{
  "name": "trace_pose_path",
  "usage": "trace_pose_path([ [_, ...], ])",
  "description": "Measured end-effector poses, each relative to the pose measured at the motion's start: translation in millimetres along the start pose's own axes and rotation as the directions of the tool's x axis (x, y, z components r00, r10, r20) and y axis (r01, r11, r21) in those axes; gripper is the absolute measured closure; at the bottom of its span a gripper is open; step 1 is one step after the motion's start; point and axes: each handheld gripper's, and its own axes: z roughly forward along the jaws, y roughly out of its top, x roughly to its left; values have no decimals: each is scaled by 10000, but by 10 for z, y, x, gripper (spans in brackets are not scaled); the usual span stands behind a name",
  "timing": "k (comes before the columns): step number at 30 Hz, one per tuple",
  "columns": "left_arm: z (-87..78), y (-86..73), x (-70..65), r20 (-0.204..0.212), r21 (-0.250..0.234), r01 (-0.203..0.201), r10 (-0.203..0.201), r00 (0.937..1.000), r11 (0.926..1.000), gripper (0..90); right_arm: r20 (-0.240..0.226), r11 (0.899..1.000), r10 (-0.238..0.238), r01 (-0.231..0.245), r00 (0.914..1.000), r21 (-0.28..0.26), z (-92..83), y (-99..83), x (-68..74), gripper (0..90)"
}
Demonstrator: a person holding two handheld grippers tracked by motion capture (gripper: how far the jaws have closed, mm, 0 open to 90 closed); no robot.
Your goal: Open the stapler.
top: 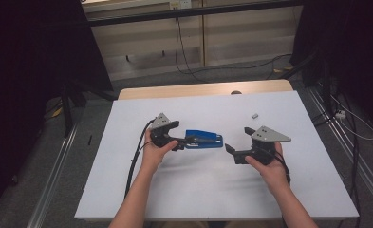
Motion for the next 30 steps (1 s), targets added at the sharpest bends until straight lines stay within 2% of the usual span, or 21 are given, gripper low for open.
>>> trace_pose_path([
  [3, 10, 4, 10, 26, 58, -48, 48, 10000, 10000, 80, 15, 10000, -18, 18, 10000, 9, 28, 10, -12, 34],
  [5, 32, 4, 2, 26, 214, -277, 276, 9996, 9994, 63, 35, 10000, -18, 18, 10000, -11, 44, 20, -20, 34],
  [7, 60, -6, -1, 250, 248, -308, 302, 9992, 9992, 58, 53, 10000, 14, -14, 10000, -55, 54, 28, -21, 34],
  [11, 132, -44, -12, 269, 779, -566, 547, 9981, 9953, 87, 80, 10000, -53, 54, 10000, -77, 61, 25, -8, 34],
  [14, 158, -63, -13, 410, 843, -338, 304, 9987, 9959, 112, 66, 10000, 7, -6, 10000, -72, 60, 14, 1, 34],
  [18, 187, -81, -23, 451, 1159, -534, 484, 9978, 9918, 135, 87, 10000, -64, 64, 9999, 28, 67, 2, 12, 34],
  [27, 243, -119, -23, 430, 1426, -489, 432, 9981, 9886, 169, 97, 10000, -31, 30, 9999, 49, 61, -11, 8, 34],
  [28, 246, -120, -21, 472, 1523, -645, 579, 9972, 9862, 169, 99, 10000, -37, 36, 9999, 55, 59, -14, 4, 34],
  [30, 256, -125, -30, 461, 1567, -629, 563, 9973, 9856, 178, 114, 10000, -14, 13, 9999, 54, 54, -18, -1, 34],
])
